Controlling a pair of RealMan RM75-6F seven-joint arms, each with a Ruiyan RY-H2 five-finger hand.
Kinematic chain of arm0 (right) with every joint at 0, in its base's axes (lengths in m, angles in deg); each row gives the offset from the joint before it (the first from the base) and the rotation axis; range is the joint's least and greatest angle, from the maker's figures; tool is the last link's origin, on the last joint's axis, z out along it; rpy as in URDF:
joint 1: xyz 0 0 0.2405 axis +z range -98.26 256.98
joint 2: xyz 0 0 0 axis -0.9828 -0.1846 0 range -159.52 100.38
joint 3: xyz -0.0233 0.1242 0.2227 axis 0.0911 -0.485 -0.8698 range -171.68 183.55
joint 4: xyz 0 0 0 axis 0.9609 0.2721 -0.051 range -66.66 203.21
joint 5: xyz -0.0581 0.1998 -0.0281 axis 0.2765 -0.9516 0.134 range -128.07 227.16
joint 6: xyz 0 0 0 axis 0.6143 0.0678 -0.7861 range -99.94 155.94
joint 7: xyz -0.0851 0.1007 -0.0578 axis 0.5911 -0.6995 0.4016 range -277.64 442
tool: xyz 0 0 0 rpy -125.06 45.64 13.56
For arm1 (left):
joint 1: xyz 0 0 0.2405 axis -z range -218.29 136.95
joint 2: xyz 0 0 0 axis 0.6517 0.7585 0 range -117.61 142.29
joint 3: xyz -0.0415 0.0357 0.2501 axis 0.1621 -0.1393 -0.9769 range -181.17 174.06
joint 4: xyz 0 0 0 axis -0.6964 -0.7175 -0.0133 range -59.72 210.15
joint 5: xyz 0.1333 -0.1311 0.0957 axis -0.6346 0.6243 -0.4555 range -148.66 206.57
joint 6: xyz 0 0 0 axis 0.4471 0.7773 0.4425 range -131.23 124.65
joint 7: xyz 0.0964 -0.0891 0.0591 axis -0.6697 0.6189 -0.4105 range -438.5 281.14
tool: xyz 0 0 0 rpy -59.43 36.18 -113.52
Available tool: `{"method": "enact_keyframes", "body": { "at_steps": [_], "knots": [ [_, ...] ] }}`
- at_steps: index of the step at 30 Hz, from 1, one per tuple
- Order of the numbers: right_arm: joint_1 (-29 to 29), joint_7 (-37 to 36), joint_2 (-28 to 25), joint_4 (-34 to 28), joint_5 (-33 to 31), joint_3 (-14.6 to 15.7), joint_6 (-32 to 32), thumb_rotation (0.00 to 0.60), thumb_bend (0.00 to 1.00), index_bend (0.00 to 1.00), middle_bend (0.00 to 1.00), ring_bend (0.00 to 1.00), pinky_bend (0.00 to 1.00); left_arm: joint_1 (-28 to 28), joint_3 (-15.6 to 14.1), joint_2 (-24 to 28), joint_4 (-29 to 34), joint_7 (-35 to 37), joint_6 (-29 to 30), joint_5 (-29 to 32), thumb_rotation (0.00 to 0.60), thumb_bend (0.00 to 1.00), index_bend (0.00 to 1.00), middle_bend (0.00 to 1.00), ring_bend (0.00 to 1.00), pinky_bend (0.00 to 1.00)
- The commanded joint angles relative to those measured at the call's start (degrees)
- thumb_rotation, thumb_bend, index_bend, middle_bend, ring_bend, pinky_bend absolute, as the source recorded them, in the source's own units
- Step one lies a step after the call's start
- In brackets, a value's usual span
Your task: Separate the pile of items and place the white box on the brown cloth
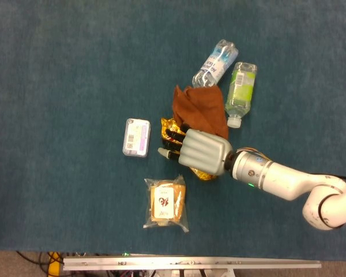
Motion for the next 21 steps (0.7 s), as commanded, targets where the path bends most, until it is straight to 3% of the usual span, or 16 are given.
{"method": "enact_keyframes", "body": {
  "at_steps": [1,3,12,15,21],
  "knots": [
    [0.01,0.12,0.11,-0.12,-0.28,0.35,-0.42,0.6,0.0,0.05,0.2,0.1,0.3,-0.03,0.0,-0.06,-0.12,0.14,0.02,-0.06,0.6,0.35,0.19,0.21,0.15,0.16],
    [0.06,0.2,0.24,0.08,-0.01,0.74,-0.7,0.6,0.0,0.17,0.25,0.12,0.28,-0.03,0.02,-0.15,-0.16,0.26,0.03,-0.11,0.6,0.35,0.19,0.21,0.15,0.16],
    [-1.46,-1.27,1.81,1.87,1.67,1.32,1.32,0.6,0.0,0.51,0.43,0.31,0.28,-0.14,-0.1,-0.12,-0.08,0.7,0.14,-0.49,0.6,0.35,0.19,0.21,0.15,0.16],
    [-2.25,-2.85,2.1,2.5,2.89,0.94,2.88,0.6,0.0,0.59,0.49,0.38,0.28,-0.19,-0.13,-0.09,-0.14,0.82,0.17,-0.5,0.6,0.35,0.19,0.21,0.15,0.16],
    [-3.66,-7.04,1.42,2.68,5.25,0.38,5.14,0.6,0.0,0.64,0.56,0.47,0.31,-0.22,-0.12,-0.14,-0.18,1.01,0.11,-0.45,0.6,0.35,0.19,0.21,0.15,0.16]
  ]
}}
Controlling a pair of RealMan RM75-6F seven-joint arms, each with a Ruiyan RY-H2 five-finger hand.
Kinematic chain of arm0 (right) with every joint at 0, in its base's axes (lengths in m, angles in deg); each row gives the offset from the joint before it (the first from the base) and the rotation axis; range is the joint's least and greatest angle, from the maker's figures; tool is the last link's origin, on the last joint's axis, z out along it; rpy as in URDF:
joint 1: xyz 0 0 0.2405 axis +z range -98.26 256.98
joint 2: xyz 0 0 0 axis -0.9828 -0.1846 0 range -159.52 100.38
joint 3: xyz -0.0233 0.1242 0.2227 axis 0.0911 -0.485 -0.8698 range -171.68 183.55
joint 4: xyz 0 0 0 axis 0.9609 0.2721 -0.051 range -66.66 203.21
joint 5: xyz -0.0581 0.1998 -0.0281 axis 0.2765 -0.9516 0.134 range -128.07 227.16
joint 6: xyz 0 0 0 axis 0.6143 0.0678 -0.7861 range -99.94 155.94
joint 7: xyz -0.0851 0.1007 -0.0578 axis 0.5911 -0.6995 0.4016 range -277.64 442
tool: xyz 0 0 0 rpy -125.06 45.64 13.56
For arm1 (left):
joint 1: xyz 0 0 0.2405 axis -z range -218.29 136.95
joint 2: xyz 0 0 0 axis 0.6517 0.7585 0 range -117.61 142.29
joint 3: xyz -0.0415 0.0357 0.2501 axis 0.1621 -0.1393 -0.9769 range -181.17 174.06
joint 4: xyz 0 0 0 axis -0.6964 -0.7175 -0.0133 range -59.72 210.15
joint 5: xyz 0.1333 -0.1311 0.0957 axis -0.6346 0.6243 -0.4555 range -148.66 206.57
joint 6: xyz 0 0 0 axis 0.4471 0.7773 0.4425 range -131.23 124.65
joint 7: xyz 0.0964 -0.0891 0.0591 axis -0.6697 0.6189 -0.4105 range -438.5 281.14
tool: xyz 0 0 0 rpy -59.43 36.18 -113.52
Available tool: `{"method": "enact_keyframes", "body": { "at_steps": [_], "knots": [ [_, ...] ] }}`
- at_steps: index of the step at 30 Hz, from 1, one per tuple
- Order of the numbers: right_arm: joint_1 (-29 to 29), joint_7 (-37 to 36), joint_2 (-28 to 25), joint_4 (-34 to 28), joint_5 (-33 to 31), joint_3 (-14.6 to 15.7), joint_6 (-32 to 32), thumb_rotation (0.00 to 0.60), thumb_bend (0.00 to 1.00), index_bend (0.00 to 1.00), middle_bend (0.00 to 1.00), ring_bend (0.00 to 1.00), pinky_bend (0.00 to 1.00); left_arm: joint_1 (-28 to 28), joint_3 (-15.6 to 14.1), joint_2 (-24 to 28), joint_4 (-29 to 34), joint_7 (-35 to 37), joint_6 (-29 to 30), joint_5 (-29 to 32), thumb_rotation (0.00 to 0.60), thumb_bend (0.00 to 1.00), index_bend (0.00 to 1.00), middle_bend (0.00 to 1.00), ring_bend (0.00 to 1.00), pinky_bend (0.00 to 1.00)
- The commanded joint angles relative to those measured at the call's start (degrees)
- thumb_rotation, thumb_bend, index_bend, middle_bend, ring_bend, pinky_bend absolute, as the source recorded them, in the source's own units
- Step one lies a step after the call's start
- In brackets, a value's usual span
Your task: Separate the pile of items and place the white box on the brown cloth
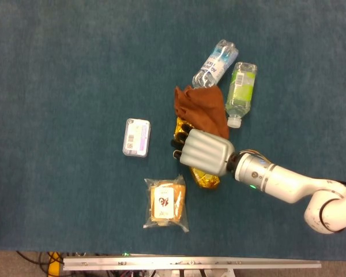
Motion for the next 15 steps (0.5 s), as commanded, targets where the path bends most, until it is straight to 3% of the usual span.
{"method": "enact_keyframes", "body": {
  "at_steps": [1,7,15],
  "knots": [
    [-0.85,-1.93,-0.58,0.1,1.22,-0.14,0.94,0.6,0.0,0.65,0.56,0.47,0.32,0.01,0.01,-0.07,-0.06,0.08,-0.05,0.01,0.6,0.35,0.19,0.21,0.15,0.16],
    [-1.81,-6.06,-3.05,-1.82,3.67,0.04,1.88,0.6,0.0,0.65,0.56,0.48,0.33,0.18,0.07,-0.05,0.05,-0.04,-0.41,0.1,0.6,0.35,0.19,0.21,0.15,0.16],
    [-2.86,-11.57,-8.7,-9.64,9.42,1.14,3.67,0.6,0.0,0.65,0.56,0.48,0.33,0.63,0.28,0.01,0.68,-0.8,-1.07,0.13,0.6,0.35,0.19,0.21,0.15,0.16]
  ]
}}
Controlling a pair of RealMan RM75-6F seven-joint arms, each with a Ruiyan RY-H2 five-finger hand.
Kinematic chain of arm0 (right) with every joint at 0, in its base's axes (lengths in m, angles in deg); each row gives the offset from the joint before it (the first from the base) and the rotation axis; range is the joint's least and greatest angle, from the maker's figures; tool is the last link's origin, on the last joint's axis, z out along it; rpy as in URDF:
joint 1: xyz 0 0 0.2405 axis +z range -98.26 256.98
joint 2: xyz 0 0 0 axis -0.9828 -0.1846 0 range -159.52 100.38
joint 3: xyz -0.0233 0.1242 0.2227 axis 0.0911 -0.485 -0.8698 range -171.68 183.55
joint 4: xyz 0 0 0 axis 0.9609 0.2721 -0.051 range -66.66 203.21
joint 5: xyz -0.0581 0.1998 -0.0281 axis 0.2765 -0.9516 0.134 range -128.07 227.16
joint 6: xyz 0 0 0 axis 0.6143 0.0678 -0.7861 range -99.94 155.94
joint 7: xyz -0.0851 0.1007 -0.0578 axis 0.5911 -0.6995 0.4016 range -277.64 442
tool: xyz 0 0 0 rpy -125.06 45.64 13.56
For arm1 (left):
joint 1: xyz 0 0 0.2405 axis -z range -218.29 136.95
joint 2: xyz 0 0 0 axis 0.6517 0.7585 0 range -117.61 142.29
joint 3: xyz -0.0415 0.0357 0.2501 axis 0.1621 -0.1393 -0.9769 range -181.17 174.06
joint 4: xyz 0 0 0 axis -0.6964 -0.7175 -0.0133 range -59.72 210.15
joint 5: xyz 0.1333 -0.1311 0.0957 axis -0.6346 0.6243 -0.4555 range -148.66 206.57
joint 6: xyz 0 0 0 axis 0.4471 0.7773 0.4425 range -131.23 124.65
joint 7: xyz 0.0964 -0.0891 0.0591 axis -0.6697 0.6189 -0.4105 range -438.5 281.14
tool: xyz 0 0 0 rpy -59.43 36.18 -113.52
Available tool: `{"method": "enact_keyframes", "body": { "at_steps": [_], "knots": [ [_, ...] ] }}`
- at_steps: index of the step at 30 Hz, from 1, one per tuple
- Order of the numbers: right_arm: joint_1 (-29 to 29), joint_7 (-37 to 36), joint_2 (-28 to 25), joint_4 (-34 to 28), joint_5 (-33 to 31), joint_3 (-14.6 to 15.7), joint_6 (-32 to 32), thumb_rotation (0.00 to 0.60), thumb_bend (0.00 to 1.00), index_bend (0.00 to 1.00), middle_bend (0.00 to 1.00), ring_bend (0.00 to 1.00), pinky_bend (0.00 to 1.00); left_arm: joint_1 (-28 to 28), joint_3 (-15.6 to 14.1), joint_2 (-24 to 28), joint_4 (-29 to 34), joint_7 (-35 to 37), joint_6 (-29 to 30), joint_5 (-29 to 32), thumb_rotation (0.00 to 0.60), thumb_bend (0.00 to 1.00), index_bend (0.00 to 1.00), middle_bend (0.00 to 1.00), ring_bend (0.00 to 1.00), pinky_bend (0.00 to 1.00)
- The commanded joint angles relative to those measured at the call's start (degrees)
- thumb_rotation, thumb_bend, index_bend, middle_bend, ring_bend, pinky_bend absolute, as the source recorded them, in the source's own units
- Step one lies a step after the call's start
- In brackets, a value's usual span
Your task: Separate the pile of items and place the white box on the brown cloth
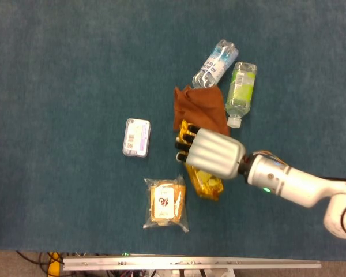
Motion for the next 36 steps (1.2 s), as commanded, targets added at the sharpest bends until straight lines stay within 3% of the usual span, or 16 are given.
{"method": "enact_keyframes", "body": {
  "at_steps": [1,18,20,22,25,30,36],
  "knots": [
    [-0.6,-1.61,-2.26,-3.45,2.39,1.25,0.12,0.6,0.0,0.65,0.56,0.48,0.33,0.15,0.06,0.03,0.28,-0.31,-0.16,-0.09,0.6,0.35,0.19,0.21,0.15,0.16],
    [-3.86,-0.59,-7.11,-10.85,10.22,6.64,-0.87,0.6,0.0,0.63,0.53,0.45,0.33,0.21,-0.04,-0.03,0.96,-1.05,-0.34,-0.45,0.6,0.35,0.19,0.21,0.15,0.16],
    [-3.99,-0.18,-7.32,-11.21,9.98,6.85,-1.92,0.6,0.0,0.55,0.47,0.39,0.33,0.2,-0.03,-0.06,1.04,-1.16,-0.25,-0.55,0.6,0.35,0.19,0.21,0.15,0.16],
    [-4.26,0.61,-7.43,-11.31,9.95,6.85,-2.44,0.6,0.0,0.37,0.37,0.31,0.33,0.11,-0.09,0.0,1.08,-1.19,-0.14,-0.56,0.6,0.35,0.19,0.21,0.15,0.16],
    [-4.78,1.03,-7.62,-11.44,9.95,6.52,-2.39,0.6,0.0,0.2,0.29,0.25,0.33,-0.03,-0.19,0.08,1.02,-1.19,-0.09,-0.5,0.6,0.35,0.19,0.21,0.15,0.16],
    [-5.46,0.63,-8.92,-12.14,9.47,5.74,-2.08,0.6,0.0,0.09,0.26,0.23,0.33,0.0,-0.19,0.03,1.0,-1.22,-0.18,-0.49,0.6,0.35,0.19,0.21,0.15,0.16],
    [-6.51,-0.04,-10.03,-12.33,8.22,3.94,-0.86,0.6,0.0,0.06,0.25,0.22,0.33,0.28,-0.06,-0.24,1.1,-1.41,-0.38,-0.73,0.6,0.35,0.19,0.21,0.15,0.16]
  ]
}}
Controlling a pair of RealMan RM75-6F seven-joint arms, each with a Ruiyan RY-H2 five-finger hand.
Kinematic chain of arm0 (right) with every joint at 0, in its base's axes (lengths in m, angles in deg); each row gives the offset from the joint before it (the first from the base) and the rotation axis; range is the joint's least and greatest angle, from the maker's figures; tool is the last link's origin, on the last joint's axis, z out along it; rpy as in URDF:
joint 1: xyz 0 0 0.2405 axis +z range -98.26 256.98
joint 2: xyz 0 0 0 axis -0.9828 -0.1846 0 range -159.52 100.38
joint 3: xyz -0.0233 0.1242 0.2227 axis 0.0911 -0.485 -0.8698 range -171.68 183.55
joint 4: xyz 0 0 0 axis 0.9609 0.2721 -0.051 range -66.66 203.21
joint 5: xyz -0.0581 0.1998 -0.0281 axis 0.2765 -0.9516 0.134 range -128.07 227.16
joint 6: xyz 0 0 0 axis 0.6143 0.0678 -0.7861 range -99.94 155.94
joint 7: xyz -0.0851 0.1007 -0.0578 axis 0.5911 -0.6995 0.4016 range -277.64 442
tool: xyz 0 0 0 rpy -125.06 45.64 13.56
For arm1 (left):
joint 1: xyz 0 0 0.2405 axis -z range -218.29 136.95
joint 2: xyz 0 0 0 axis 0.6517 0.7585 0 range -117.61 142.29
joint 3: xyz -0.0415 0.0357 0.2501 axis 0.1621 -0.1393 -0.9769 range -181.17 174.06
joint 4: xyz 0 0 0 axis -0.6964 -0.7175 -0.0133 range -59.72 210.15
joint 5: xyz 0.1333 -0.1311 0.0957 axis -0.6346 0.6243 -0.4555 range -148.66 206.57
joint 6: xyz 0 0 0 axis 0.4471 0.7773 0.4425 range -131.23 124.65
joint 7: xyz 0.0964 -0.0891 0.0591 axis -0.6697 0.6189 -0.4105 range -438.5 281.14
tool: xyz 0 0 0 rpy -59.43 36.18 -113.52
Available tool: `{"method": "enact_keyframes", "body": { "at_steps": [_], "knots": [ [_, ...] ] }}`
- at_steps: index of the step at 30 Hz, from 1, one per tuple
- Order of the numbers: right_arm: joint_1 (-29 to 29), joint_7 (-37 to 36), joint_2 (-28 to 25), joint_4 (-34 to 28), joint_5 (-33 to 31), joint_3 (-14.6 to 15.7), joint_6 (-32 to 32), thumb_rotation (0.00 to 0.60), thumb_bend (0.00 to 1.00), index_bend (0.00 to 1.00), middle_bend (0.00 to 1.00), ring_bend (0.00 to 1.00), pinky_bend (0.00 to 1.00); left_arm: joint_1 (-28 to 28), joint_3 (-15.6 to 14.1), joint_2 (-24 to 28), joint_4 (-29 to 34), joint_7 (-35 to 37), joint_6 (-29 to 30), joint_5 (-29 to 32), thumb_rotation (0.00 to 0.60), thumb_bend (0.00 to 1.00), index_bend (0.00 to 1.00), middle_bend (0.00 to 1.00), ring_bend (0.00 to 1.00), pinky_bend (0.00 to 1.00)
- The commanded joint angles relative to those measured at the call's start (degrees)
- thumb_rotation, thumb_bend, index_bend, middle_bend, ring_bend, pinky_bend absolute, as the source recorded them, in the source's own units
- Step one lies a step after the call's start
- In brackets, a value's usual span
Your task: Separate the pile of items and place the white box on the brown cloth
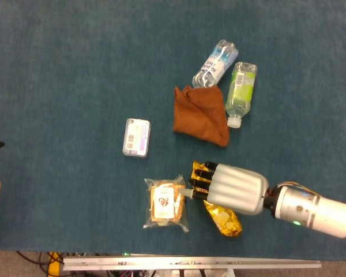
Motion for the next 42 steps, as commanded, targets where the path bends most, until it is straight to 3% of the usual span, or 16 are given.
{"method": "enact_keyframes", "body": {
  "at_steps": [1,10,18,31,38,42],
  "knots": [
    [-0.75,-0.24,-0.55,0.3,-1.91,-1.68,1.11,0.6,0.0,0.06,0.25,0.22,0.33,0.06,-0.02,-0.03,0.05,-0.04,-0.12,-0.05,0.6,0.35,0.19,0.21,0.15,0.16],
    [0.83,0.31,1.11,4.11,-18.89,-9.43,-2.57,0.6,0.0,0.06,0.25,0.21,0.33,-0.02,-0.2,-0.07,0.06,-0.05,-0.08,-0.16,0.6,0.35,0.19,0.21,0.15,0.16],
    [5.41,6.85,8.01,9.61,-32.95,-12.58,-4.45,0.6,0.0,0.06,0.22,0.18,0.33,-0.57,-0.48,0.53,0.22,0.08,0.73,-0.36,0.6,0.35,0.19,0.21,0.15,0.16],
    [14.07,17.51,18.37,18.12,-50.91,-12.91,-1.79,0.6,0.0,0.06,0.21,0.17,0.34,-1.6,-0.8,1.11,-0.79,1.6,1.89,0.04,0.6,0.35,0.19,0.21,0.15,0.16],
    [16.8,21.04,21.11,21.04,-55.94,-11.48,0.17,0.6,0.0,0.06,0.21,0.17,0.34,-1.82,-0.79,1.11,-1.14,2.04,2.09,0.17,0.6,0.35,0.19,0.2,0.15,0.16],
    [18.11,22.49,22.52,22.46,-57.68,-10.59,0.54,0.6,0.0,0.14,0.23,0.18,0.34,-1.73,-0.71,0.87,-1.27,2.27,1.93,0.16,0.6,0.35,0.19,0.2,0.15,0.16]
  ]
}}
